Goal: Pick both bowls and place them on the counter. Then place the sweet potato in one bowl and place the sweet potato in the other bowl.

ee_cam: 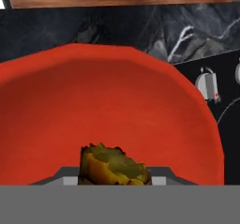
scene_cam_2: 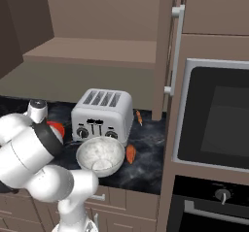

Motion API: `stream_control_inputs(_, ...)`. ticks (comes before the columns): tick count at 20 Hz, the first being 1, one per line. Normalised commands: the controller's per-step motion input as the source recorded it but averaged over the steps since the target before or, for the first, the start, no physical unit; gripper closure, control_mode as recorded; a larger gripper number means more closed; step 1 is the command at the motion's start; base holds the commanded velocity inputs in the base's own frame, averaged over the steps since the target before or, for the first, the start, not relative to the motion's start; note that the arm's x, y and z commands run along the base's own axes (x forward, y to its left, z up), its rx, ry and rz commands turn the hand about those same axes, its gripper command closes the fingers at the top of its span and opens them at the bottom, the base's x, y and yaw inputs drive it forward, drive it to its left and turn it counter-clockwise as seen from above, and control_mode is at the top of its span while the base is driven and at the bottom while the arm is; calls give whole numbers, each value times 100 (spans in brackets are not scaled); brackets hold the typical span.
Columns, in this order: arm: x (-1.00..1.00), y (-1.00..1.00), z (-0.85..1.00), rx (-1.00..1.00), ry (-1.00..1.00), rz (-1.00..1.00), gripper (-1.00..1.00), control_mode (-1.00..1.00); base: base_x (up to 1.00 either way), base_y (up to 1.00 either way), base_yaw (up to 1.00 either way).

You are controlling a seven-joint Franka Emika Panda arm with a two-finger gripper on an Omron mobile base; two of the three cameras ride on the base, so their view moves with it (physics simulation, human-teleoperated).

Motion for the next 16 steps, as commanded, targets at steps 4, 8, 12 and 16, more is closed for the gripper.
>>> stream_control_inputs(4,6,11,-18,-8,0,4,100,-100,0,0,0)
stream_control_inputs(8,5,8,-22,-8,0,3,100,-100,0,0,0)
stream_control_inputs(12,1,2,-19,-7,0,2,100,-100,0,0,0)
stream_control_inputs(16,0,0,-14,-5,0,0,100,-100,0,0,0)
